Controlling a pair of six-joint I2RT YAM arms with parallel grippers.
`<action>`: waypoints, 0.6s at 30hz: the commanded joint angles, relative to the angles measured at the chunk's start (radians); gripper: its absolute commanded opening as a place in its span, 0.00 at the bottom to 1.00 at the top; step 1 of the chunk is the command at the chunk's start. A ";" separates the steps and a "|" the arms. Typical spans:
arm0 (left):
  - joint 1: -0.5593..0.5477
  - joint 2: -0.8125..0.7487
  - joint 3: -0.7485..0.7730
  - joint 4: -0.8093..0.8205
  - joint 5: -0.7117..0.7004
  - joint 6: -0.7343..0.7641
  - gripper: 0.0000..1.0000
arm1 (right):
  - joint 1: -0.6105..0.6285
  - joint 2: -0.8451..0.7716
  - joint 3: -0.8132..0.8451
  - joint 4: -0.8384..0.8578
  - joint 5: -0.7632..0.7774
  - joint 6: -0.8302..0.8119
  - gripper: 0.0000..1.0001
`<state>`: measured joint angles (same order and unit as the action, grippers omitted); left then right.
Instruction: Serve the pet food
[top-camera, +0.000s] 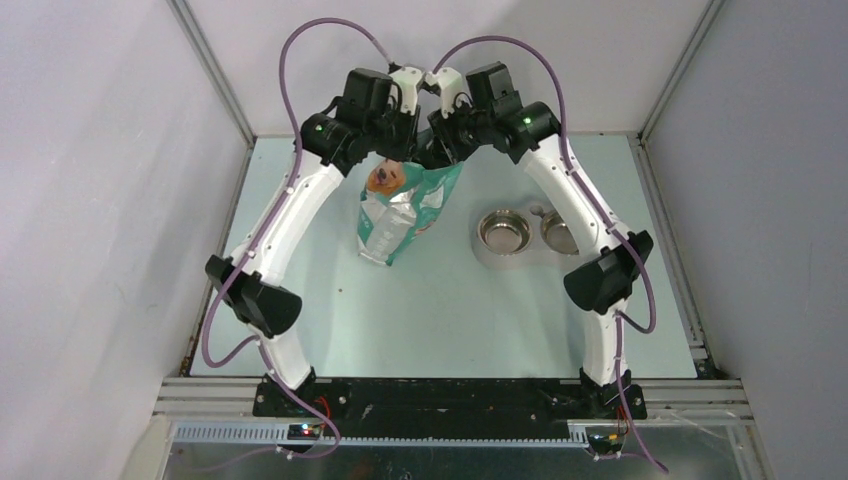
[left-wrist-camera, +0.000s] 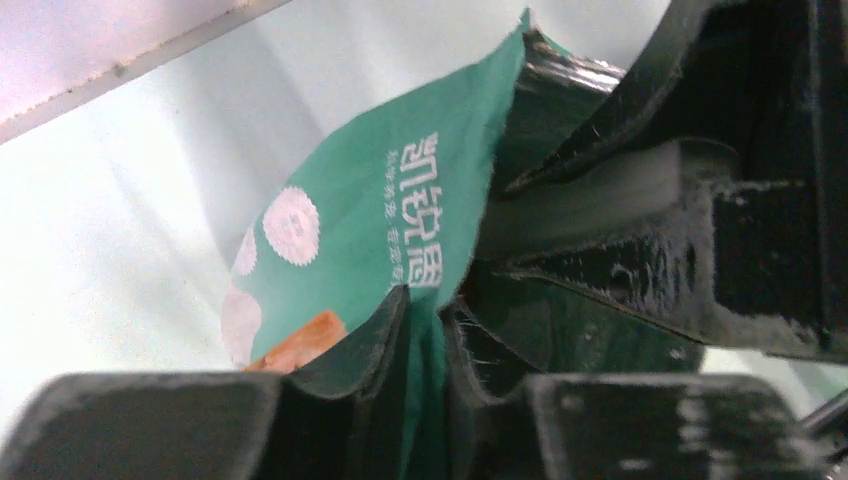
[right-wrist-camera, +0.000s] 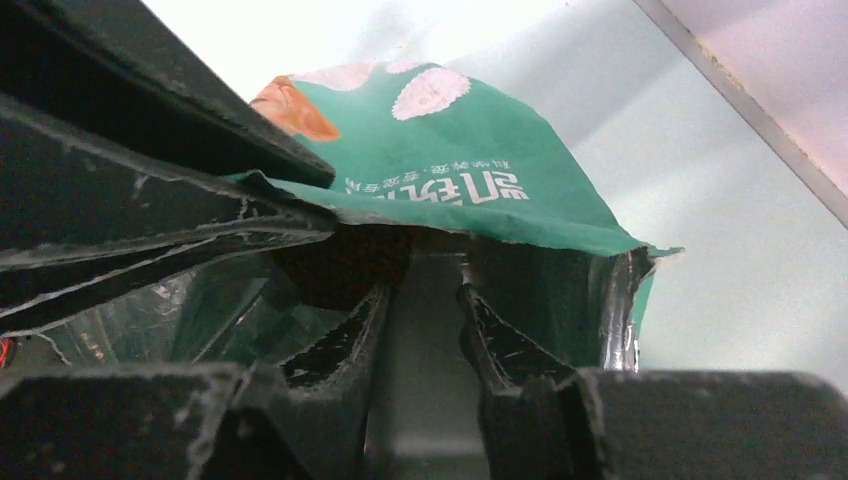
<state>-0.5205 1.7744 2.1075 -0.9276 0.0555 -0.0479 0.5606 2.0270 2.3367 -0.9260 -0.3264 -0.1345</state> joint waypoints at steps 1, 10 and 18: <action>0.010 0.030 -0.055 0.037 -0.022 0.013 0.31 | 0.005 0.022 0.022 0.003 0.049 0.015 0.00; 0.031 0.075 -0.105 0.115 0.057 -0.064 0.00 | -0.003 0.043 -0.169 0.129 0.078 0.045 0.00; 0.057 0.119 -0.071 0.104 0.076 -0.094 0.00 | 0.026 0.110 -0.276 0.154 -0.001 0.087 0.00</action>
<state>-0.4885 1.8469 2.0235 -0.7647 0.1471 -0.1616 0.5652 2.0254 2.1212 -0.7364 -0.3283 -0.0483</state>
